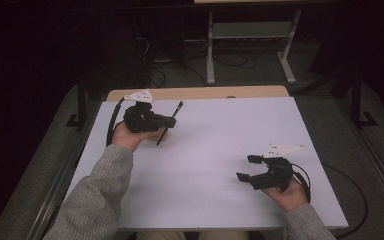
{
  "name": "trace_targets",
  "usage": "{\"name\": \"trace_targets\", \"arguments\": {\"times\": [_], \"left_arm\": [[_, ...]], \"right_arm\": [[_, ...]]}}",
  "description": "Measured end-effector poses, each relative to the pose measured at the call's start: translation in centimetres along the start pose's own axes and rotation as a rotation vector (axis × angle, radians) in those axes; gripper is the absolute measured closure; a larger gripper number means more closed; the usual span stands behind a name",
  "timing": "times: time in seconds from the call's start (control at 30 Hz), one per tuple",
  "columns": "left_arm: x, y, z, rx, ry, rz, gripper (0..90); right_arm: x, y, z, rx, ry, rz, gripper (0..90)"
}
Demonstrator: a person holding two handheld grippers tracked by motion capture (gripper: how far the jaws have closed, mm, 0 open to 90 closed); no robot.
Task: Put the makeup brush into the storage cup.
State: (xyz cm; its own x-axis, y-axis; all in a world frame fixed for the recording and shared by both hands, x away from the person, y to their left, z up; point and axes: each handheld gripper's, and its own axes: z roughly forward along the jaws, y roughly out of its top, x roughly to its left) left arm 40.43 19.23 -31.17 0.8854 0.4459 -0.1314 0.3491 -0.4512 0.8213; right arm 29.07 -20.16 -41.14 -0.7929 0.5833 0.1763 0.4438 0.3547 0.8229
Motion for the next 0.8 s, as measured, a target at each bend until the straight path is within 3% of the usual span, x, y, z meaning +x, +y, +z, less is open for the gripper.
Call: {"name": "trace_targets", "arguments": {"times": [0.33, 0.57, 0.8], "left_arm": [[2.1, 1.3, 0.4, -0.027, 0.043, -0.026, 84.0], [3.8, 1.7, 0.5, -0.060, 0.068, -0.071, 84.1], [4.9, 2.4, 0.8, -0.059, 0.097, -0.076, 84.0]], "right_arm": [[0.1, 0.0, 0.0, 0.004, -0.009, -0.008, 20.3], [-0.2, 0.0, -0.2, -0.004, -0.001, -0.002, 20.4], [-0.3, 0.0, -0.2, -0.011, -0.001, 0.001, 20.3]]}}
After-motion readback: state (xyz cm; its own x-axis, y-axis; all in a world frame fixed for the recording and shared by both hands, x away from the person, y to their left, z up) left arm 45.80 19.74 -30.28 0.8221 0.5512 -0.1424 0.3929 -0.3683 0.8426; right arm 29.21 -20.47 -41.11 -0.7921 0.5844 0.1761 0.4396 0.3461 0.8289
